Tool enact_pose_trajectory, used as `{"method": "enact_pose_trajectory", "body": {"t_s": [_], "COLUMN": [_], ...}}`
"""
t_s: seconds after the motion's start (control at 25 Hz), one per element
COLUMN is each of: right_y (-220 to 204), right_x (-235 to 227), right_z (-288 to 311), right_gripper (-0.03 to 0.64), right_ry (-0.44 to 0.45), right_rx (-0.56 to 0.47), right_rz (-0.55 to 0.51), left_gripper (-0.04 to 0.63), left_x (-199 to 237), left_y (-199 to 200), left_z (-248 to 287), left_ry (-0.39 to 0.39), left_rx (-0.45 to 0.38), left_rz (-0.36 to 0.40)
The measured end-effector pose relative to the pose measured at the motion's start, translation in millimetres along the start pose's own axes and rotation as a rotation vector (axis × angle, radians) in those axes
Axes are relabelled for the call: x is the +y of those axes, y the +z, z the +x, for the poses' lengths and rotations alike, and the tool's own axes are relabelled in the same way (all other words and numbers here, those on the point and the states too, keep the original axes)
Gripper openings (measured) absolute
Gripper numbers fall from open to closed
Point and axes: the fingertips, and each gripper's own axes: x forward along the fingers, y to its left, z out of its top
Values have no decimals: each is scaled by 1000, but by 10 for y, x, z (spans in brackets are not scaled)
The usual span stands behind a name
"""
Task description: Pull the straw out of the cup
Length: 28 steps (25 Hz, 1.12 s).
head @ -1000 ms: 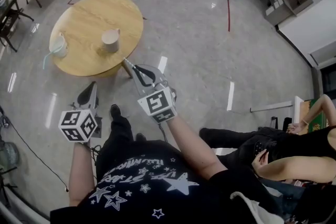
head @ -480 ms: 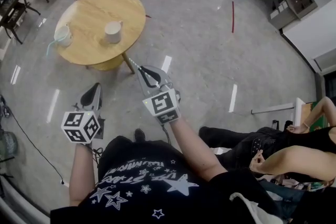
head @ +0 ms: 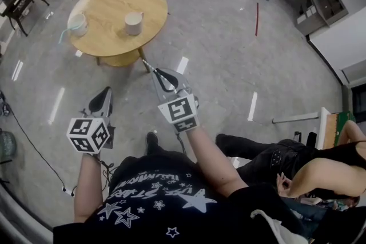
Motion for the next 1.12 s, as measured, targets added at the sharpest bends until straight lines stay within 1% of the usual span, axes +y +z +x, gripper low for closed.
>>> {"method": "enact_pose_trajectory", "body": {"t_s": [0.12, 0.24, 0.44, 0.64, 0.96, 1.12], "right_y": [36, 56, 27, 118, 127, 116], "right_x": [172, 333, 646, 829, 1091, 1256], "right_z": [-77, -192, -345, -552, -800, -833], "right_gripper": [20, 20, 20, 18, 18, 18], "right_ry": [2, 4, 20, -16, -35, -38], "right_rx": [-2, -4, 8, -17, 5, 12], "right_rz": [10, 21, 5, 8, -8, -13], "left_gripper": [6, 6, 7, 7, 6, 6], "left_x": [64, 37, -9, -56, -131, -101], "left_y": [-28, -70, -222, -319, -393, -464], "left_z": [-183, -356, -642, -913, -1236, -1363], "left_ry": [8, 3, -4, -9, -28, -41], "left_rx": [-3, -8, -12, -19, -38, -44], "left_rz": [-3, 0, -8, -9, -9, -10]}}
